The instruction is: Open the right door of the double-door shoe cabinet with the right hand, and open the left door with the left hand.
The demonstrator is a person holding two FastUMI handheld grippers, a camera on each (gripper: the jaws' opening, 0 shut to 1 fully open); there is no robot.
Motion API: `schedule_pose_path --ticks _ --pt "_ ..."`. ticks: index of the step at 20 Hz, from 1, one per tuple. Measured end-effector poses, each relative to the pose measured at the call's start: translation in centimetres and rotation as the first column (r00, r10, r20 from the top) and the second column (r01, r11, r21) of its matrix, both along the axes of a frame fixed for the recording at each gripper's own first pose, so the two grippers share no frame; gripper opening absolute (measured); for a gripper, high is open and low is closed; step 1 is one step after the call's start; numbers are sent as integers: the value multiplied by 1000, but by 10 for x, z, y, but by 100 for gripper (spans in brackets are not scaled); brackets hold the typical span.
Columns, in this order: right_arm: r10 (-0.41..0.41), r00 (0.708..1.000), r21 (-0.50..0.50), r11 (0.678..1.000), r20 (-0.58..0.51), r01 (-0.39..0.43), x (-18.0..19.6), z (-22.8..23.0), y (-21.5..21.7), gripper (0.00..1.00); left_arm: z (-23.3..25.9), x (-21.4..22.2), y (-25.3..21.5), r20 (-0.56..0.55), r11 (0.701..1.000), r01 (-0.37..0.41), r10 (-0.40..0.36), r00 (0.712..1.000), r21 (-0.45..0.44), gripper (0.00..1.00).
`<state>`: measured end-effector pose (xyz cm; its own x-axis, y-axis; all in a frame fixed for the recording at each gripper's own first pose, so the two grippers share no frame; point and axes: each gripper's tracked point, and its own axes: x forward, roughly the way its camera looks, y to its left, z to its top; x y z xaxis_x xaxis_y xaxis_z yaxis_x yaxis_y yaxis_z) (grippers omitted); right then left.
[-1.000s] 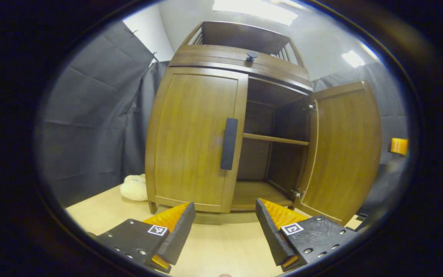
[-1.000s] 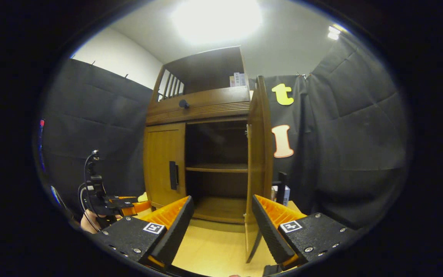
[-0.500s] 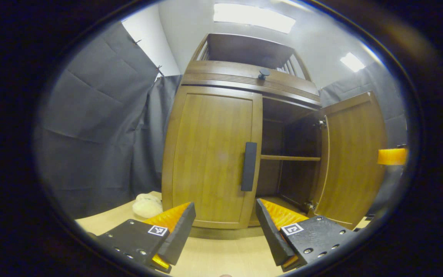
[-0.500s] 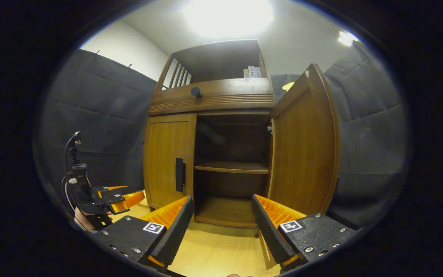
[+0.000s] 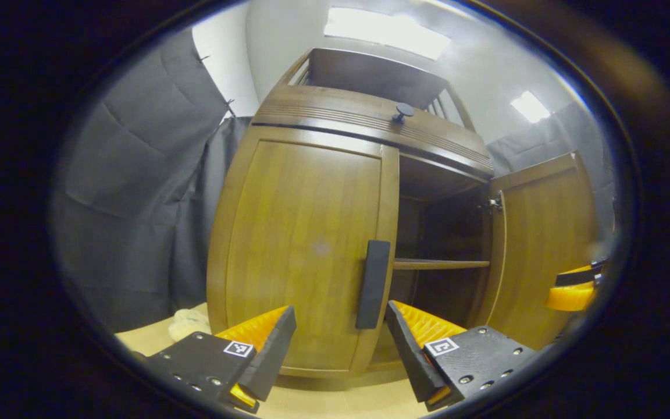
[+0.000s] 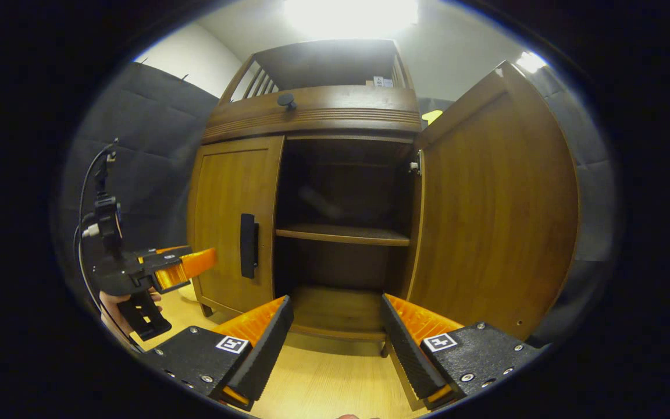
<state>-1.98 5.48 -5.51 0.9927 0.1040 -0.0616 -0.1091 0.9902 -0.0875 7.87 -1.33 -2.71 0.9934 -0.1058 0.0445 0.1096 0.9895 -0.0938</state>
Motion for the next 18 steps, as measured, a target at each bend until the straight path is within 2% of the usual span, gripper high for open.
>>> schedule_pose_path --ticks 4,7,9,10,12,13,14,15,16,17,18 --pt "-2 1000 2 1000 5 2 13 1 1 93 5 21 -6 11 1000 12 -12 1000 7 84" --pt "12 1000 9 1000 7 -13 30 7 -3 93 2 31 -15 5 999 37 -37 999 7 90" --pt "9 1000 -1 1000 5 -9 23 4 -3 93 -3 40 -19 2 999 45 -45 999 17 94" --pt "6 1000 -9 1000 4 -6 26 4 -3 93 -2 41 -20 0 999 49 -49 999 25 90" --pt "3 1000 -25 1000 3 -3 30 1 -4 93 -6 52 -31 -18 997 60 -60 998 39 90" --pt "1 1000 -30 1000 -2 -1 31 0 -5 93 -10 59 -38 -33 997 67 -65 997 41 96" --pt "-2 1000 -29 1000 -5 2 32 -3 -8 93 -14 66 -42 -44 997 72 -70 997 37 84" --pt "-8 1000 -16 1000 -4 8 32 -4 -10 93 -17 69 -42 -50 997 67 -66 997 31 90" --pt "-2 1000 -1 1000 -3 2 31 -9 -15 93 -17 65 -36 -51 998 60 -58 997 30 83" --pt "7 1000 11 1000 -4 -7 30 -11 -14 93 -16 66 -37 -48 998 57 -56 997 36 96" --pt "12 1000 16 1000 -4 -12 29 -11 -12 93 -14 68 -40 -42 997 56 -54 998 46 84"
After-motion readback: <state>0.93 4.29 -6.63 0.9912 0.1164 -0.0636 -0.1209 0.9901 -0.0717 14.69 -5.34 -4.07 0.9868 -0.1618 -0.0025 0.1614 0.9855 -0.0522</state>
